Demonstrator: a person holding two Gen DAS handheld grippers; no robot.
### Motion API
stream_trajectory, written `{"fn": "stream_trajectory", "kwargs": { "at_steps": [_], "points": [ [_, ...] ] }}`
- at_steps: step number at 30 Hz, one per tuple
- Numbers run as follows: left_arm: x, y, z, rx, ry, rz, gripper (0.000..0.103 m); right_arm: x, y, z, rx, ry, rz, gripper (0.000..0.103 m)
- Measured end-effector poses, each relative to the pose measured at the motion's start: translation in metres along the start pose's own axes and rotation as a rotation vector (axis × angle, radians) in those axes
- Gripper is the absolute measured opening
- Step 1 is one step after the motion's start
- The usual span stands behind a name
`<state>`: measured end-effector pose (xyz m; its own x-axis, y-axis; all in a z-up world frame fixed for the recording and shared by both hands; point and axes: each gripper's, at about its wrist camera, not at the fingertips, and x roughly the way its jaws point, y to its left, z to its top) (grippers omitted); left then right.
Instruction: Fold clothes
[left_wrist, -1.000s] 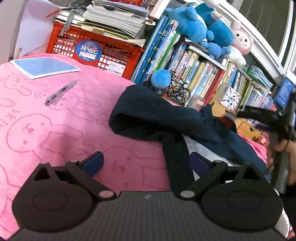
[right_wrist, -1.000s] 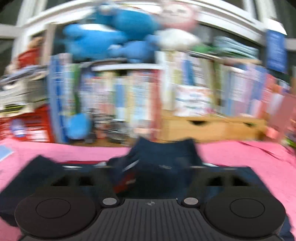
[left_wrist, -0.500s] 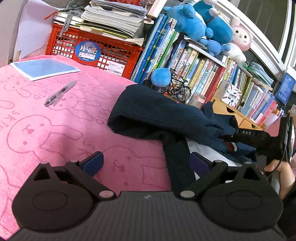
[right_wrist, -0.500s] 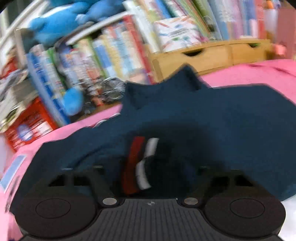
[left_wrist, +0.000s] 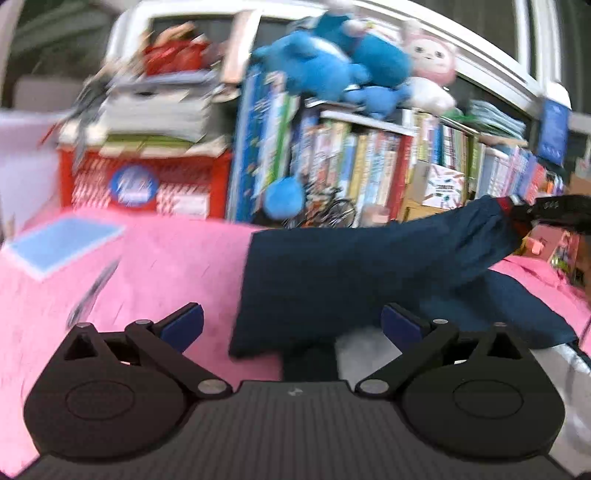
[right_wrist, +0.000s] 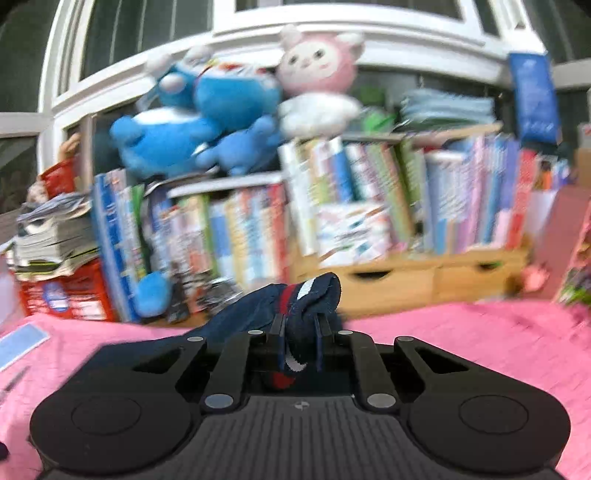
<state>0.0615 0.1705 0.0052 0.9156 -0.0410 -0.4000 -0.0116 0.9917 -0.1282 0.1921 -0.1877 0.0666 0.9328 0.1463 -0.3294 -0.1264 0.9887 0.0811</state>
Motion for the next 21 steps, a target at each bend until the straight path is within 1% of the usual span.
{"fn": "stream_trajectory", "kwargs": {
  "at_steps": [2, 5, 7, 10, 17, 19, 21],
  "points": [
    [0.011, -0.012, 0.005, 0.034, 0.006, 0.015, 0.103, -0.005, -0.021, 0.001, -0.006, -0.002, -0.039, 0.016],
    [0.028, -0.023, 0.004, 0.054, 0.034, 0.037, 0.103, -0.003, -0.049, -0.008, -0.003, 0.029, -0.091, 0.016],
    [0.040, -0.026, 0.000, 0.059, 0.070, 0.064, 0.103, 0.000, -0.067, -0.018, 0.008, 0.058, -0.121, 0.016],
    [0.051, -0.028, -0.006, 0.070, 0.105, 0.089, 0.103, 0.011, -0.090, -0.039, 0.044, 0.117, -0.138, 0.017],
    [0.061, -0.028, -0.014, 0.101, 0.156, 0.127, 0.103, 0.035, -0.114, -0.074, 0.086, 0.214, -0.158, 0.017],
    [0.064, -0.027, -0.013, 0.102, 0.165, 0.133, 0.103, 0.039, -0.118, -0.080, 0.090, 0.236, -0.159, 0.019],
    [0.065, -0.023, -0.009, 0.092, 0.165, 0.134, 0.103, 0.046, -0.122, -0.086, 0.075, 0.277, -0.161, 0.021]
  ]
}}
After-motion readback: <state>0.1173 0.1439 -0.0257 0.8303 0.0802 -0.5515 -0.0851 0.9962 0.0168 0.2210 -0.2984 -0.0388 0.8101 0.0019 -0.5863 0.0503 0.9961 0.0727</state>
